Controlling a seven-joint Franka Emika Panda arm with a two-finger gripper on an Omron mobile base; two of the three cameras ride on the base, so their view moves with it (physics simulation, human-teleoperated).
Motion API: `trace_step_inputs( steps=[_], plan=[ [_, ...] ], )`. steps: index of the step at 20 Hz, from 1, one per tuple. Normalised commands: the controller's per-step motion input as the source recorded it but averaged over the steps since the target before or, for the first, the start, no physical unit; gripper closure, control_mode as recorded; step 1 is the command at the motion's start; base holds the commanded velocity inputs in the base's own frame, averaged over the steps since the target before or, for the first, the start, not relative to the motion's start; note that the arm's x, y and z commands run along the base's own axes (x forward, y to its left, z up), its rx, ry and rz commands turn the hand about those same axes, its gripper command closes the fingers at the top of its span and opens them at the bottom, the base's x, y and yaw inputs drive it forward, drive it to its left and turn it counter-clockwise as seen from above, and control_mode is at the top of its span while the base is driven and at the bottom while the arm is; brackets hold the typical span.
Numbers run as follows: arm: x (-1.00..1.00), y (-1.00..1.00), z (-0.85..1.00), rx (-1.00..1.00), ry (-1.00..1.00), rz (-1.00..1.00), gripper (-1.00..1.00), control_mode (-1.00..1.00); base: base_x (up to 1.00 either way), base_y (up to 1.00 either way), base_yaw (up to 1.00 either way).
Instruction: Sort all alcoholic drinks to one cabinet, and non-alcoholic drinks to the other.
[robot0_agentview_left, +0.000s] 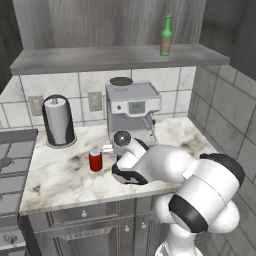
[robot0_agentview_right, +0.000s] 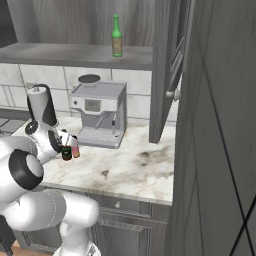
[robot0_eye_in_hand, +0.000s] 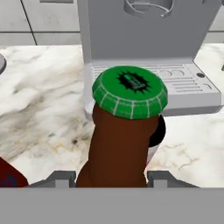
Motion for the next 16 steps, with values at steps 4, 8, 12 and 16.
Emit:
trace_step_inputs(
  steps=[4, 8, 12, 16],
  plan=[
    [-0.01, -0.09, 0.47, 0.03, 0.04, 0.0, 1.0, -1.0, 0.0, 0.0, 0.0],
    [-0.1, -0.12, 0.5, 0.01, 0.01, 0.0, 1.0, -1.0, 0.0, 0.0, 0.0],
    [-0.19, -0.18, 0.5, 0.01, 0.01, 0.0, 1.0, -1.0, 0.0, 0.0, 0.0],
    [-0.21, -0.21, 0.55, 0.0, 0.01, 0.0, 1.0, -1.0, 0.0, 0.0, 0.0]
  ],
)
